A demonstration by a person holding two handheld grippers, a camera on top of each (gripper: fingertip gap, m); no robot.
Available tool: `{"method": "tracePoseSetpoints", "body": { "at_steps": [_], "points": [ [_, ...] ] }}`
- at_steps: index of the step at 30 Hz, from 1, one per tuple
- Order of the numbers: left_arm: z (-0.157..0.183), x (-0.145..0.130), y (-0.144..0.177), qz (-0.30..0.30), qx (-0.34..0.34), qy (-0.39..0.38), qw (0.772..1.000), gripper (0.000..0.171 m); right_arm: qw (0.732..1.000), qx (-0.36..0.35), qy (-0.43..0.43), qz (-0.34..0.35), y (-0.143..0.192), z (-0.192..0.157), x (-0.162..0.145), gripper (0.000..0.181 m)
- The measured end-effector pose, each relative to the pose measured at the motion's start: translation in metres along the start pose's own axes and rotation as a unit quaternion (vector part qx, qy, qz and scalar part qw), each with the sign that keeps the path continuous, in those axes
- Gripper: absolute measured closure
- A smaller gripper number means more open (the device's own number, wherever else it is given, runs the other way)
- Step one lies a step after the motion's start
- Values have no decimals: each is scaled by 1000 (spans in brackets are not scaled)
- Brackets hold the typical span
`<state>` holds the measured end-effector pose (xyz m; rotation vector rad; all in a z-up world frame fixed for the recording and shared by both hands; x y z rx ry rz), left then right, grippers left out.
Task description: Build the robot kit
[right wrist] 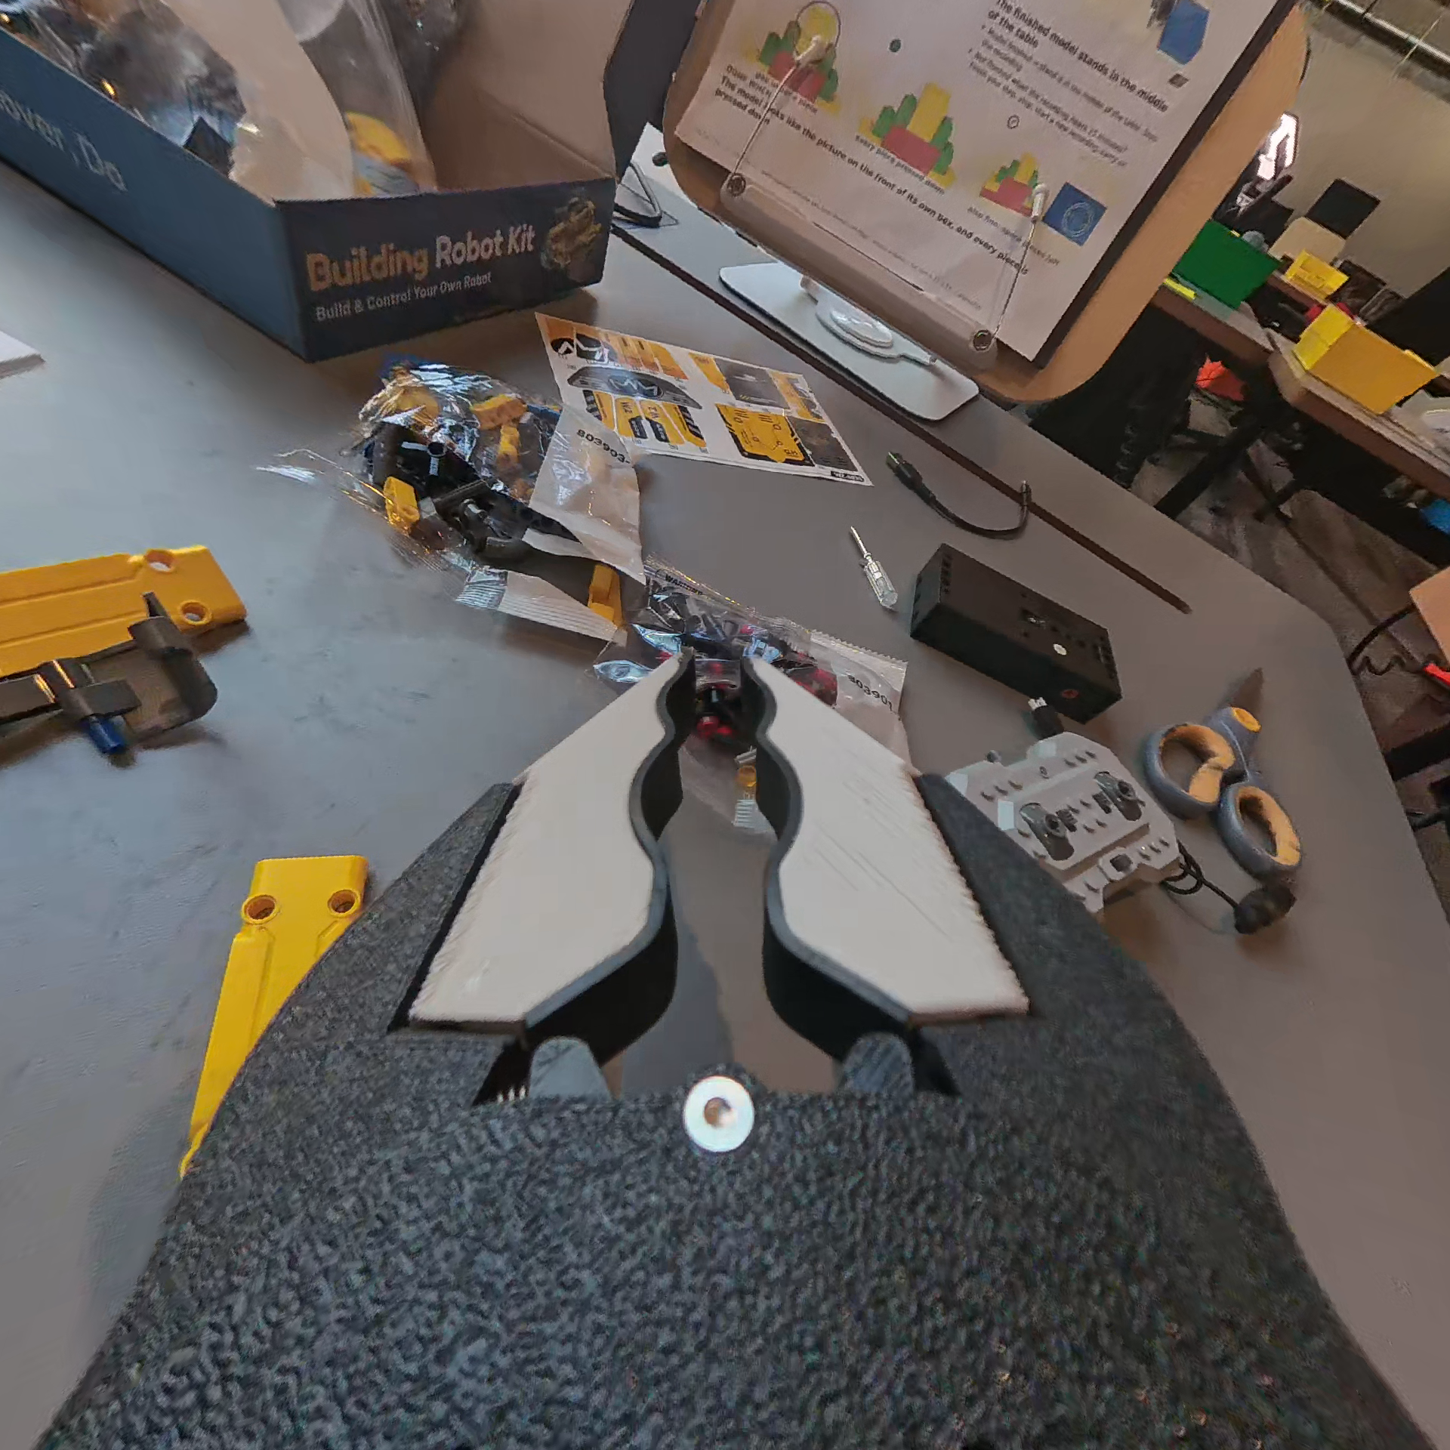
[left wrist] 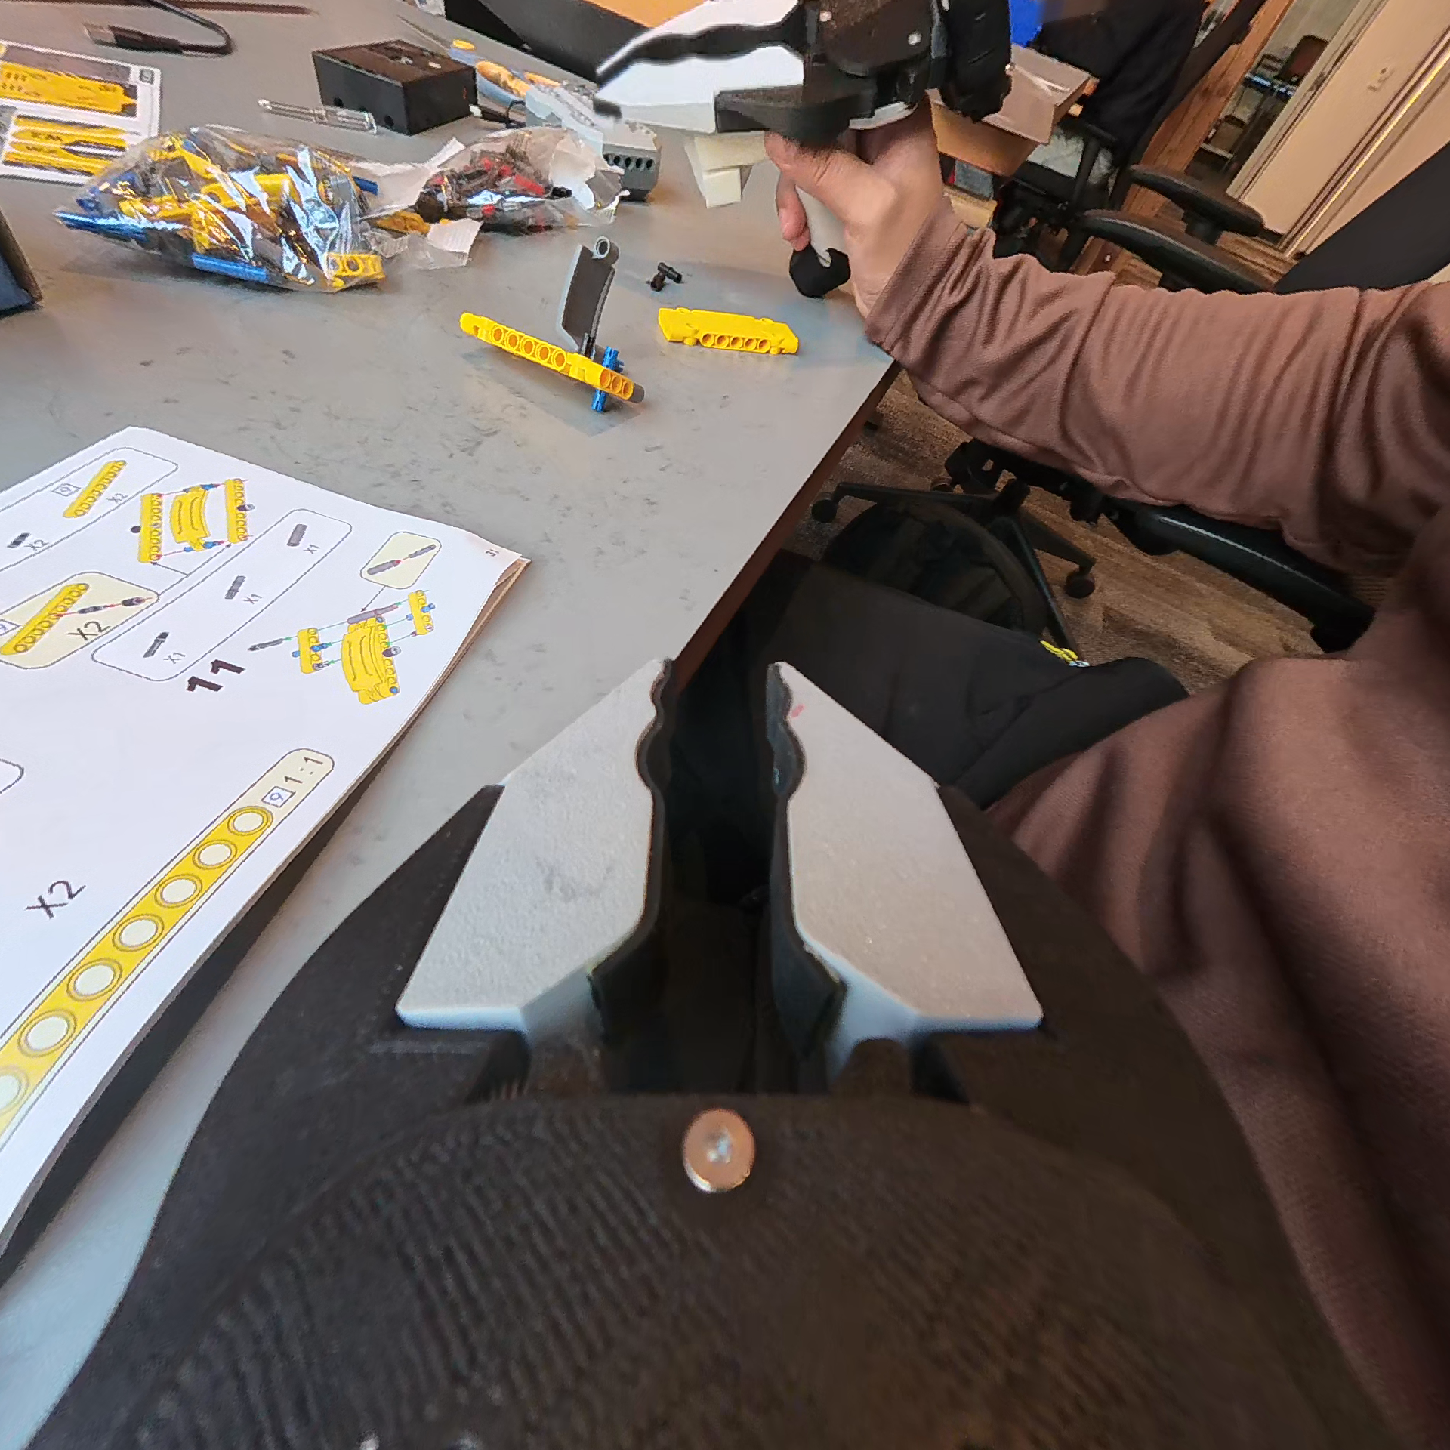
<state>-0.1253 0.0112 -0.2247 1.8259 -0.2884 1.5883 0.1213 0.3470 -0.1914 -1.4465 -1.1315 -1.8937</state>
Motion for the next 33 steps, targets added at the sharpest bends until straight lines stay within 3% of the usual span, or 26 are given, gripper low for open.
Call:
{"method": "tracePoseSetpoints", "body": {
  "at_steps": [11, 33],
  "points": [
    [1, 0, 1, -1, 1, -2, 1000, 152, 999, -6, -38, 18, 5, 10, 2, 171],
    [1, -1, 2, -2, 1, 0, 1000, 153, 999, -11, -37, 20, 5, 10, 2, 173]
  ]
}}
Point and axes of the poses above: each gripper's, where its closed fingertips meet, y back along the fingers, x out of its top, z = x × y across the jaws, the point moved 10 cm from there along y, back along the fingers, and after that the axes turned 15 degrees about -y, right-handed, at the moved point
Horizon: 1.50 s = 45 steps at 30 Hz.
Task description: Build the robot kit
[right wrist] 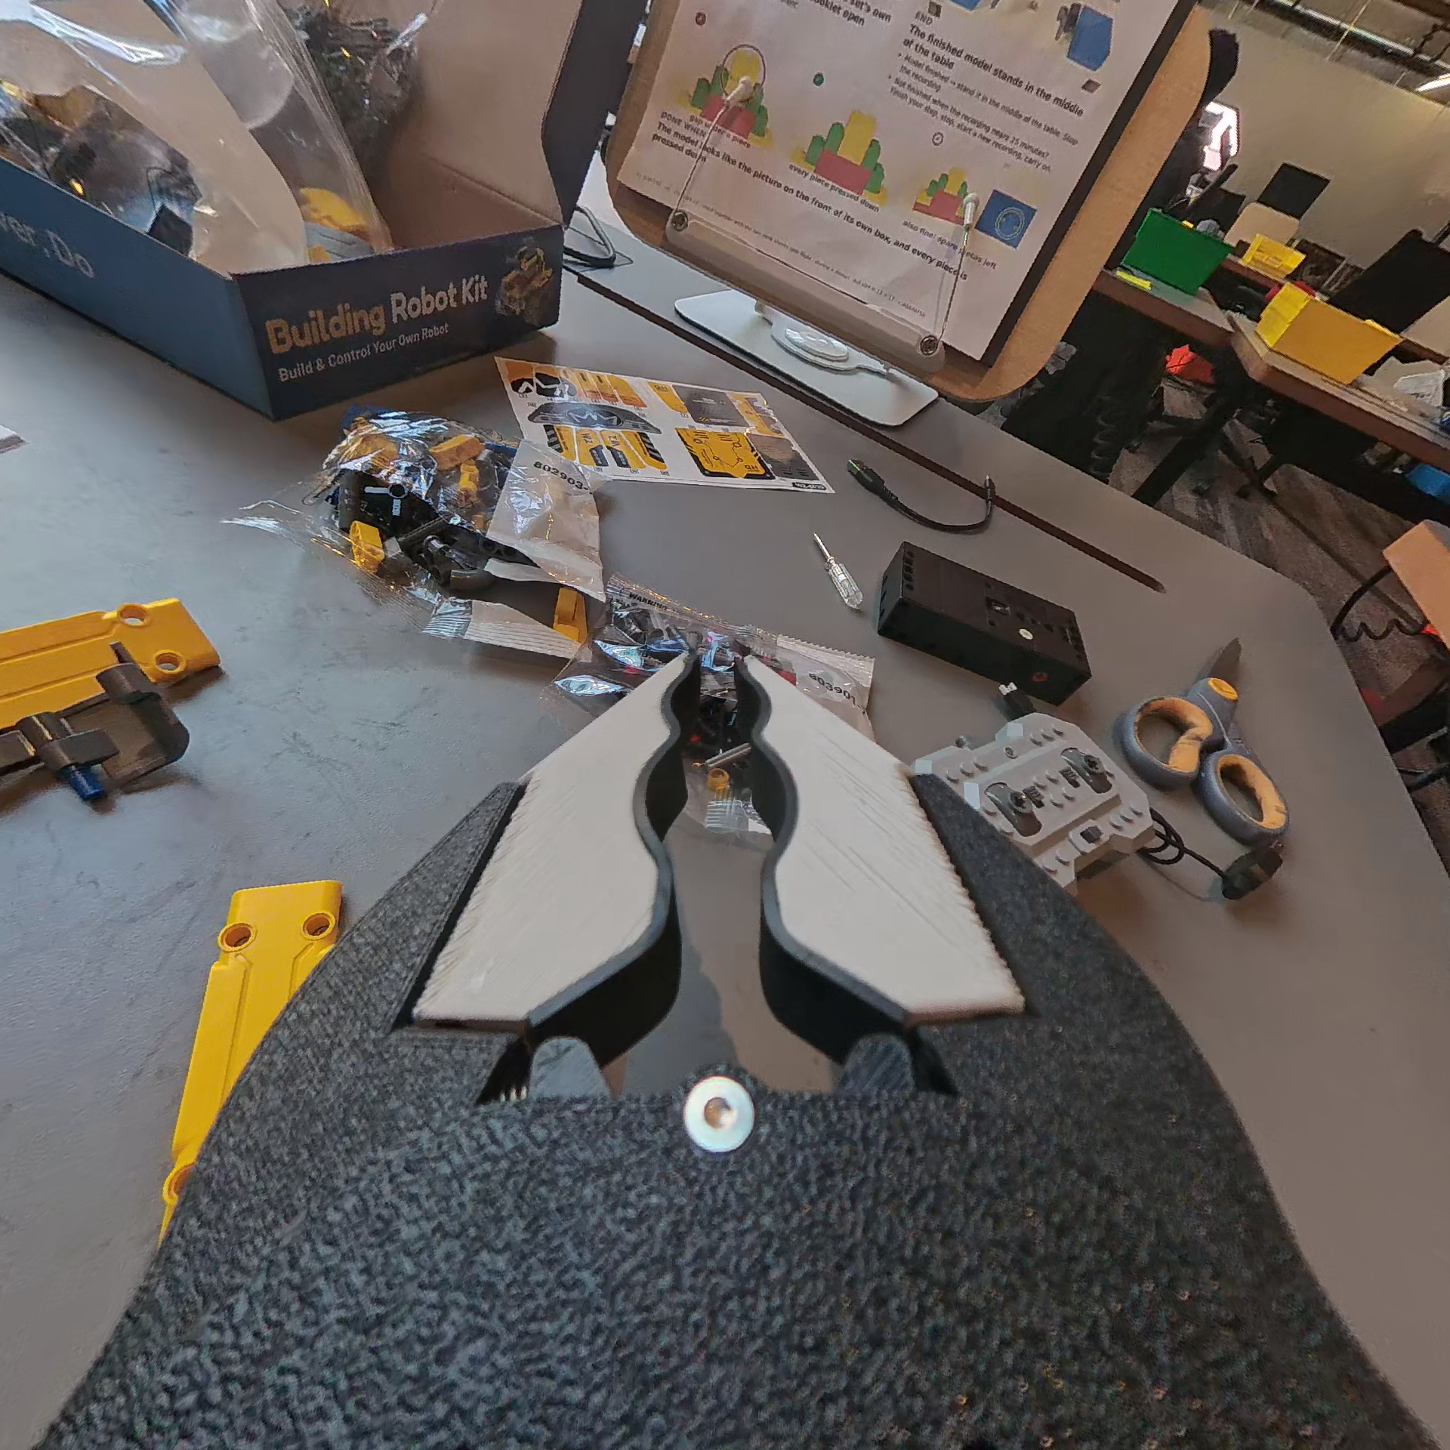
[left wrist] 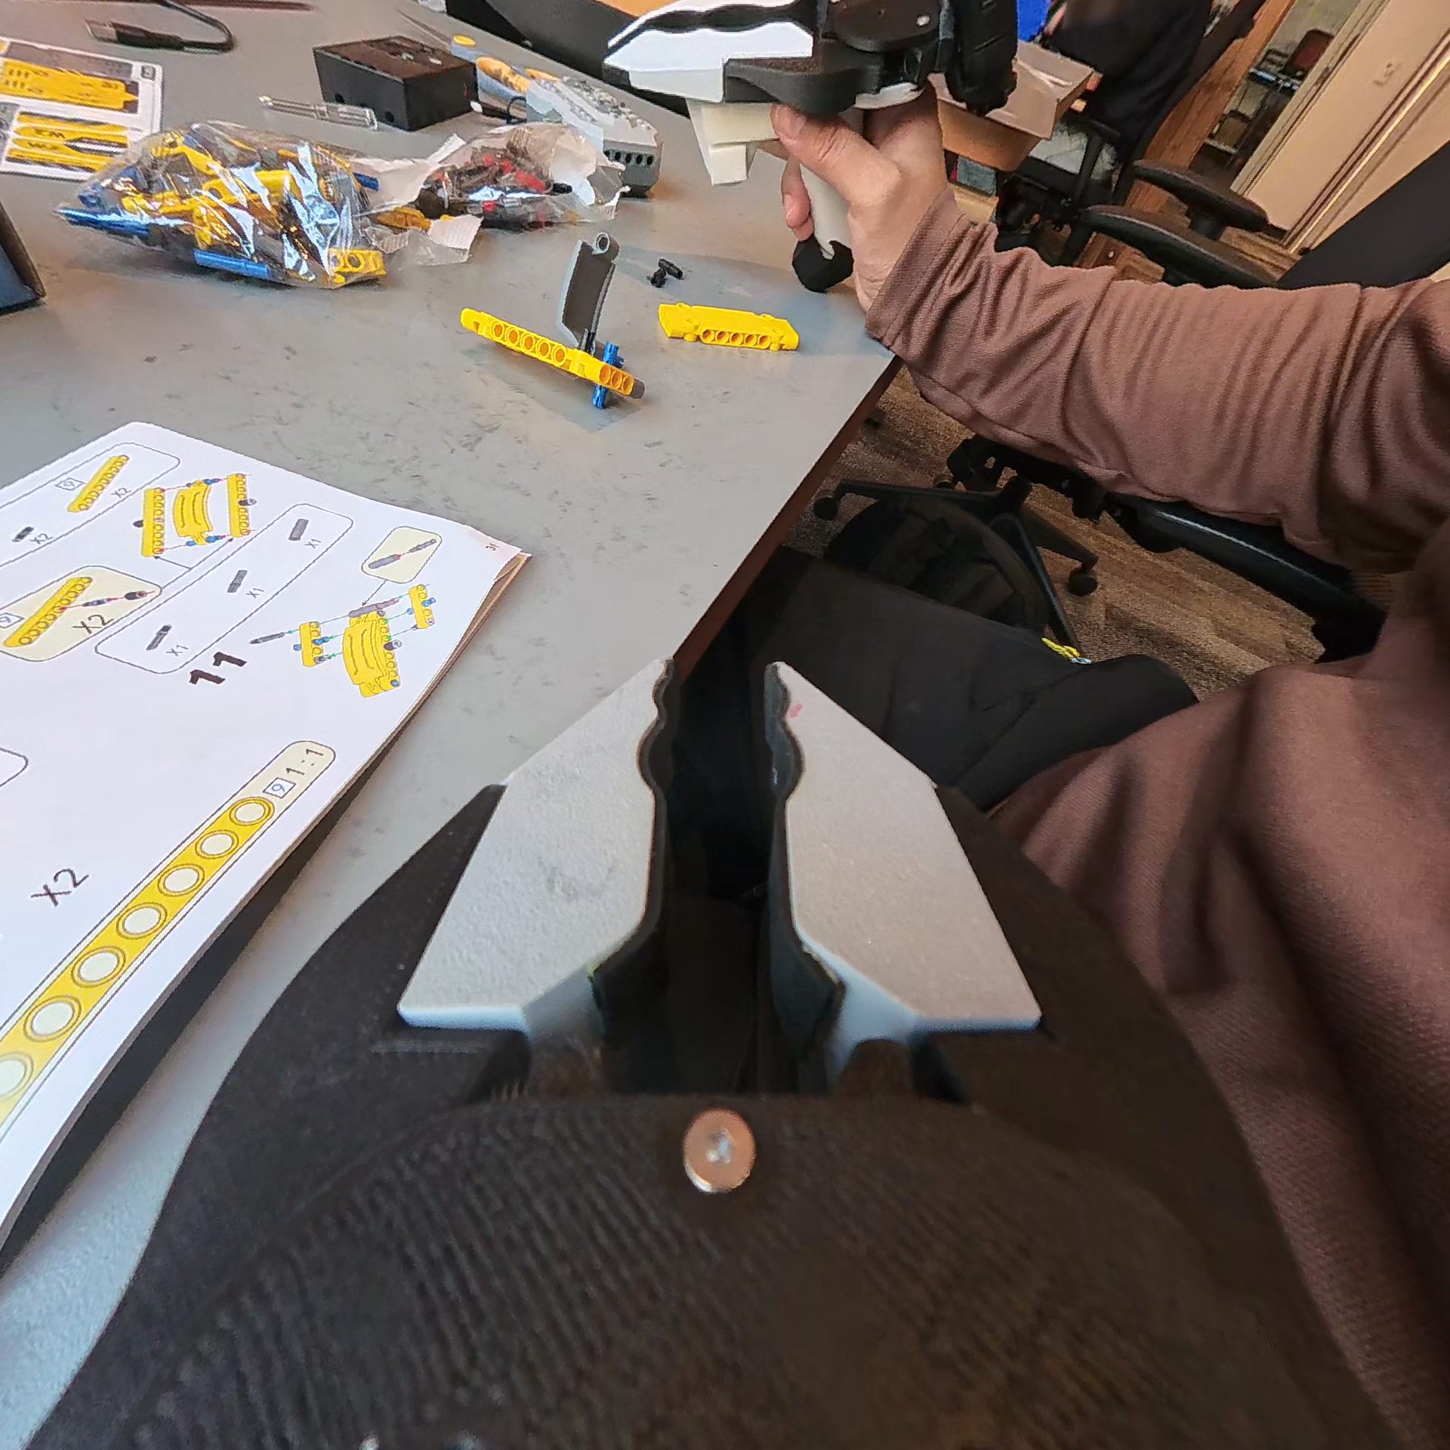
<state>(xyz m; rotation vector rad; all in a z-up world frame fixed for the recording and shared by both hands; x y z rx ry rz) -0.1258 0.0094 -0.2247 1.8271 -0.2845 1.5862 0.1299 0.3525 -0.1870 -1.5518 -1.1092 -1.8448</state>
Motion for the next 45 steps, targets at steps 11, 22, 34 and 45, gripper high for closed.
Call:
{"method": "tracePoseSetpoints", "body": {
  "at_steps": [11, 22, 34, 45],
  "points": [
    [0, 0, 0, 1, -3, 2, 1000, 154, 1000, -5, -13, 19, 4, 4, 2, 174],
    [0, 0, -3, -8, 8, -7, 1000, 154, 995, 34, -94, -5, 29, 16, 1, 165],
    [2, 1, 0, -5, 3, -14, 1000, 154, 983, 97, -156, -12, 56, -40, -10, 160],
    [6, 3, 4, -1, 1, -20, 1000, 155, 985, 91, -146, -17, 46, -37, -14, 161]
  ]
}}
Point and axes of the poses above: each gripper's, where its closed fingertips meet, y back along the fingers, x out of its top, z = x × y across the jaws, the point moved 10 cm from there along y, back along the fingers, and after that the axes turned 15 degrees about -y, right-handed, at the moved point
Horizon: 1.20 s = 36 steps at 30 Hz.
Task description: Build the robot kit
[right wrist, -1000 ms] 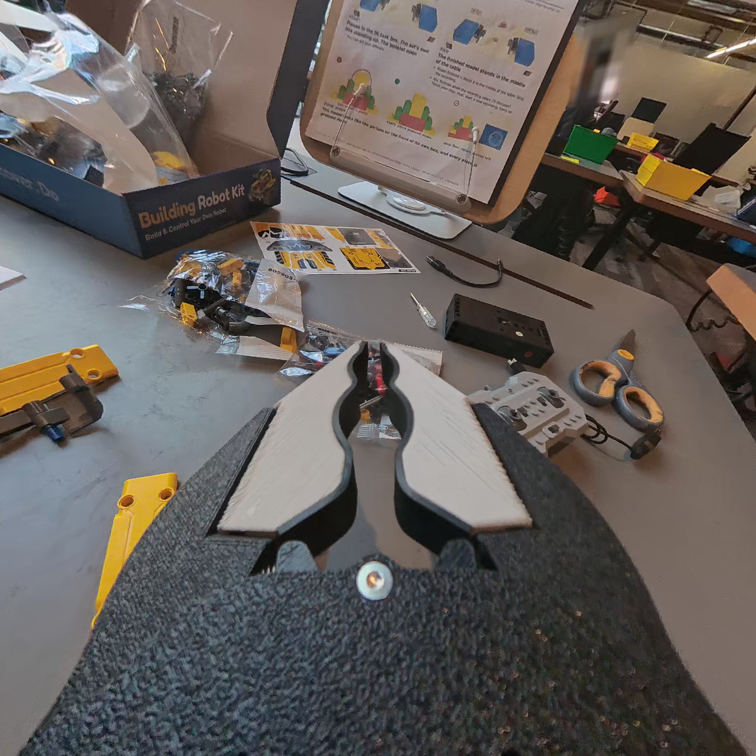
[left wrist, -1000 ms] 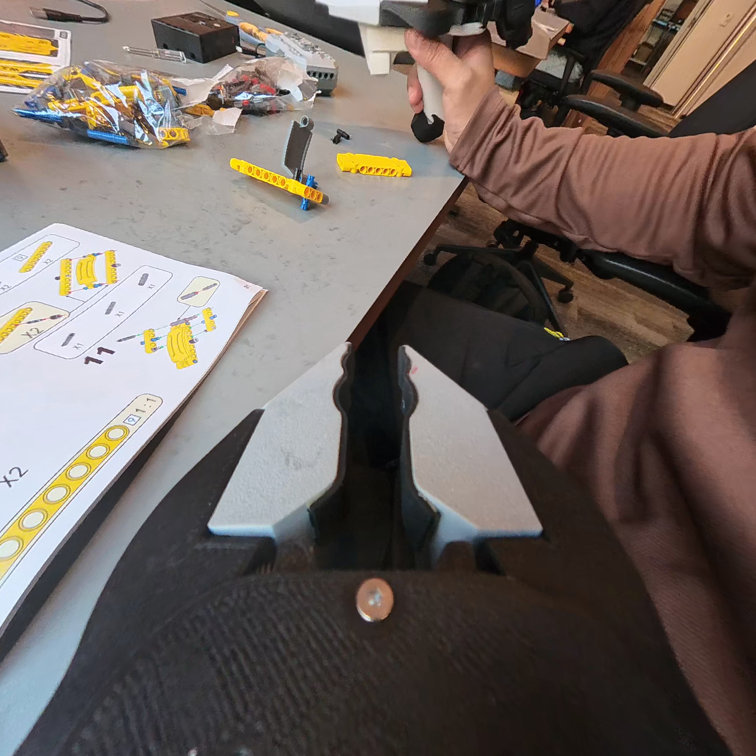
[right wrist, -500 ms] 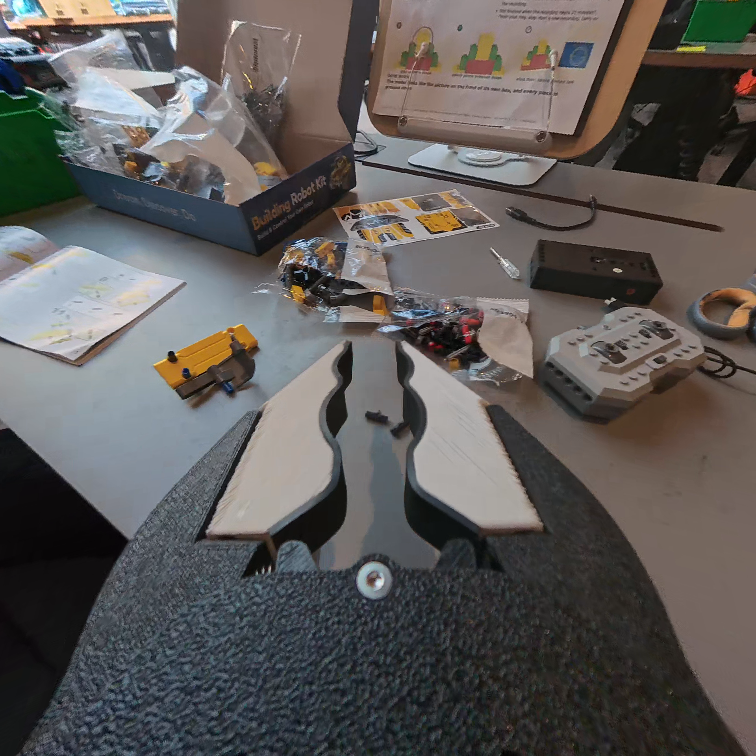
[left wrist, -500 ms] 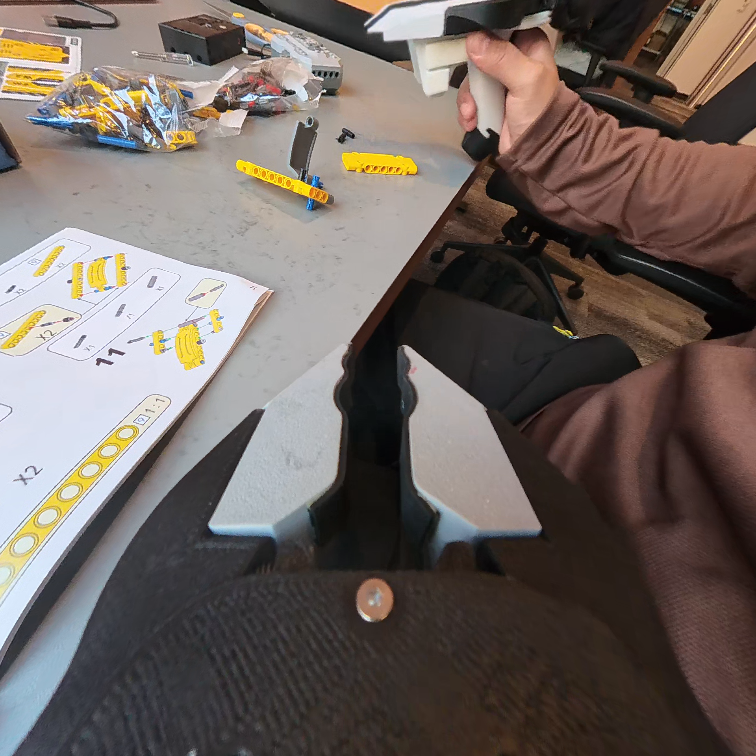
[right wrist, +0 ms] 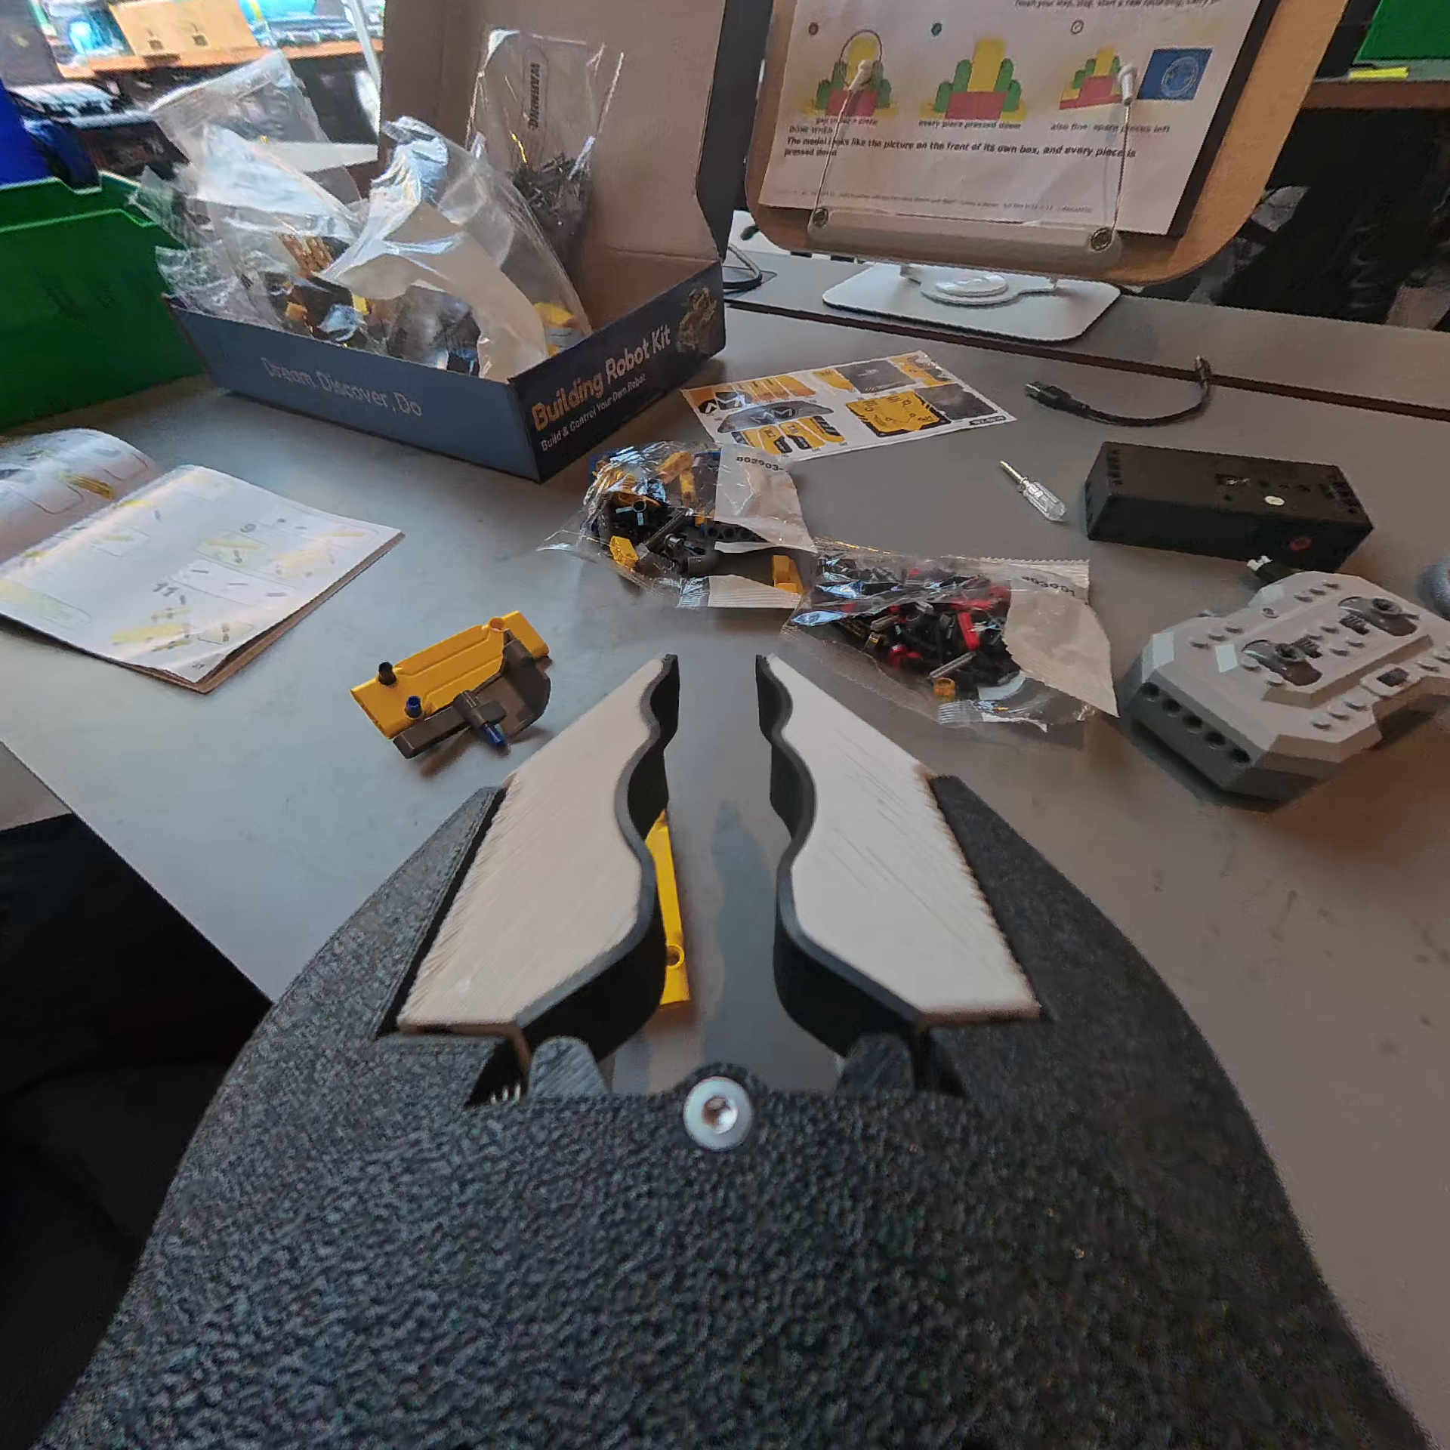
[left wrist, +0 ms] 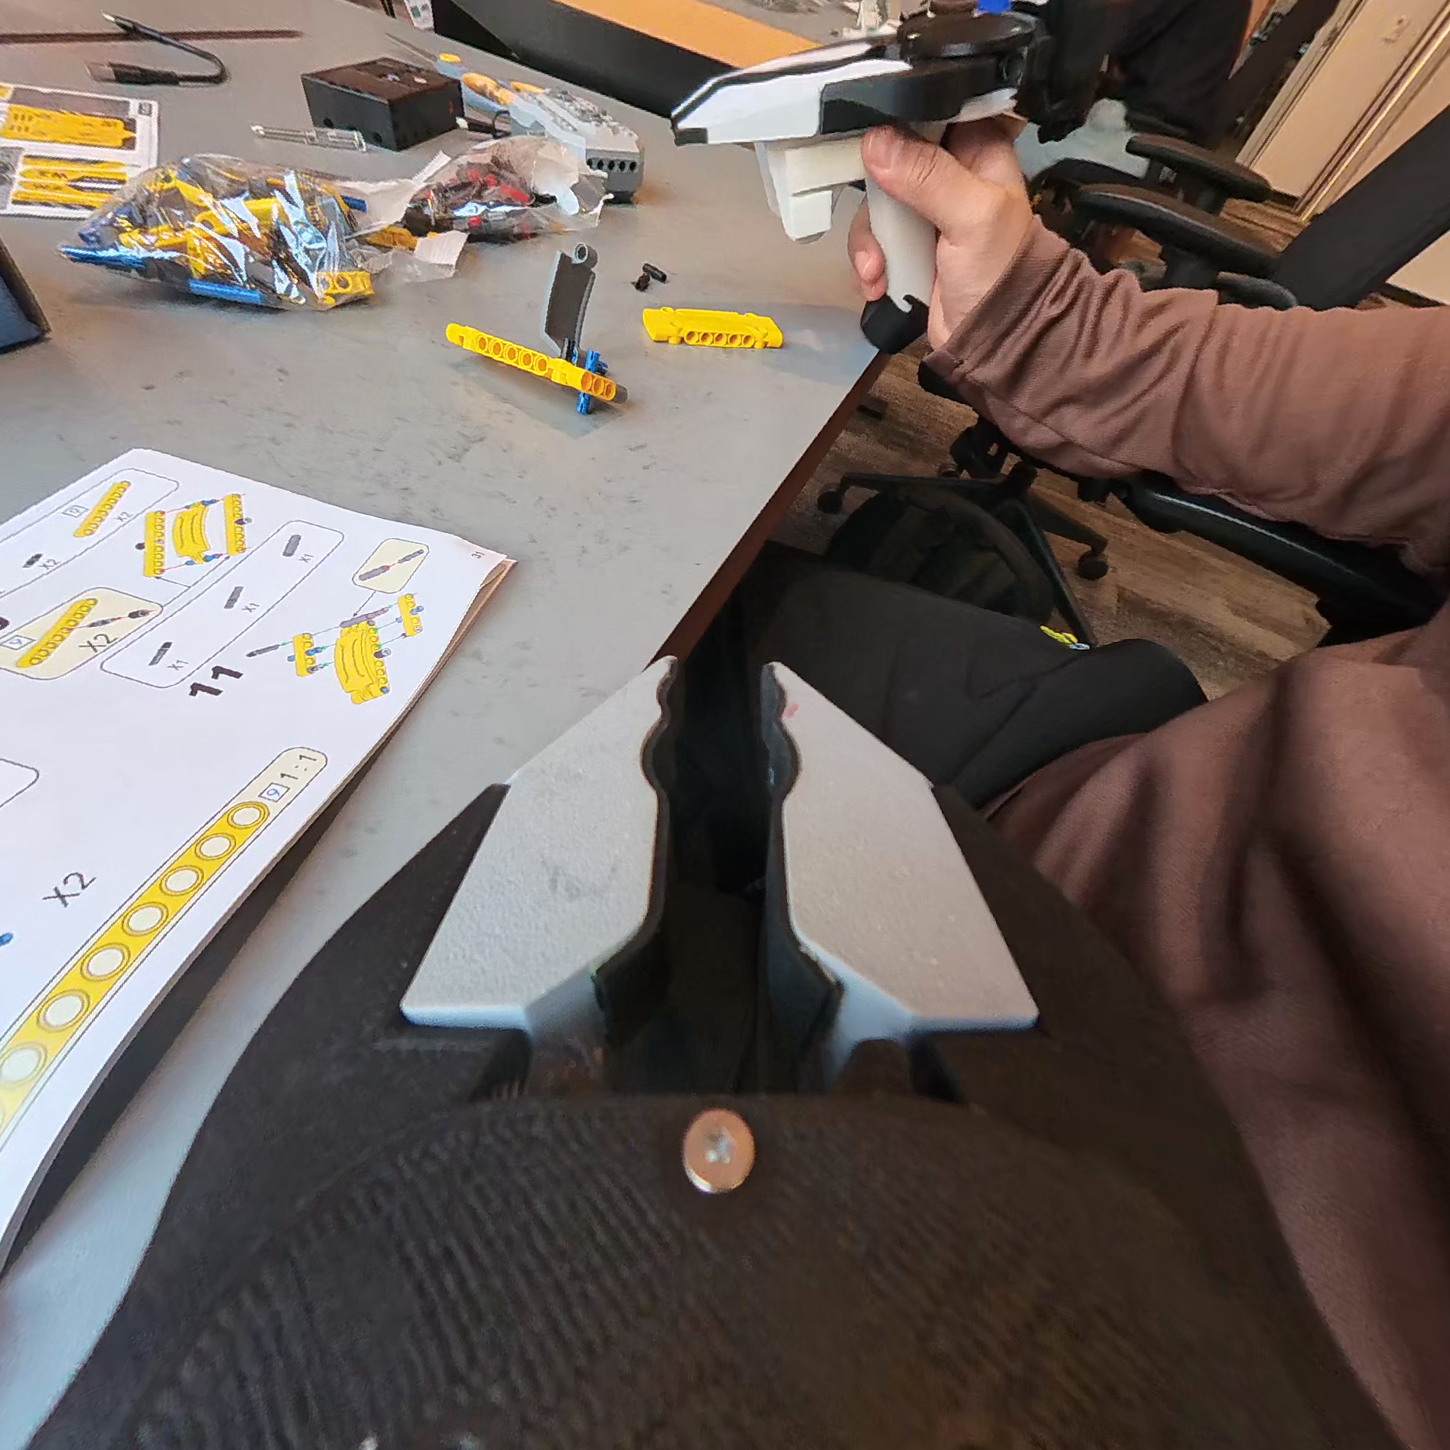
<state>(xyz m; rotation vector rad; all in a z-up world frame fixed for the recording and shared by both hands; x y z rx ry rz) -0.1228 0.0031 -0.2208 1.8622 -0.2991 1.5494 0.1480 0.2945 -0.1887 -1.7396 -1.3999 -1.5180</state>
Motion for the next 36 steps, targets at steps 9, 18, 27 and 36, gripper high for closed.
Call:
{"method": "tracePoseSetpoints", "body": {
  "at_steps": [9, 18, 27, 36],
  "points": [
    [0, -1, -1, -3, 1, 1, 1000, 155, 999, 17, -28, 7, 2, 6, 2, 160],
    [1, -1, -2, -5, -2, 2, 1000, 155, 1000, 18, -25, 1, 1, 5, 1, 160],
    [1, -2, -3, -8, -4, 3, 1000, 156, 999, 19, -26, 2, 1, 5, 2, 160],
    [-2, -2, 1, -1, 0, 11, 1000, 156, 990, -128, 31, -51, 3, 39, 7, 175]
  ]
}}
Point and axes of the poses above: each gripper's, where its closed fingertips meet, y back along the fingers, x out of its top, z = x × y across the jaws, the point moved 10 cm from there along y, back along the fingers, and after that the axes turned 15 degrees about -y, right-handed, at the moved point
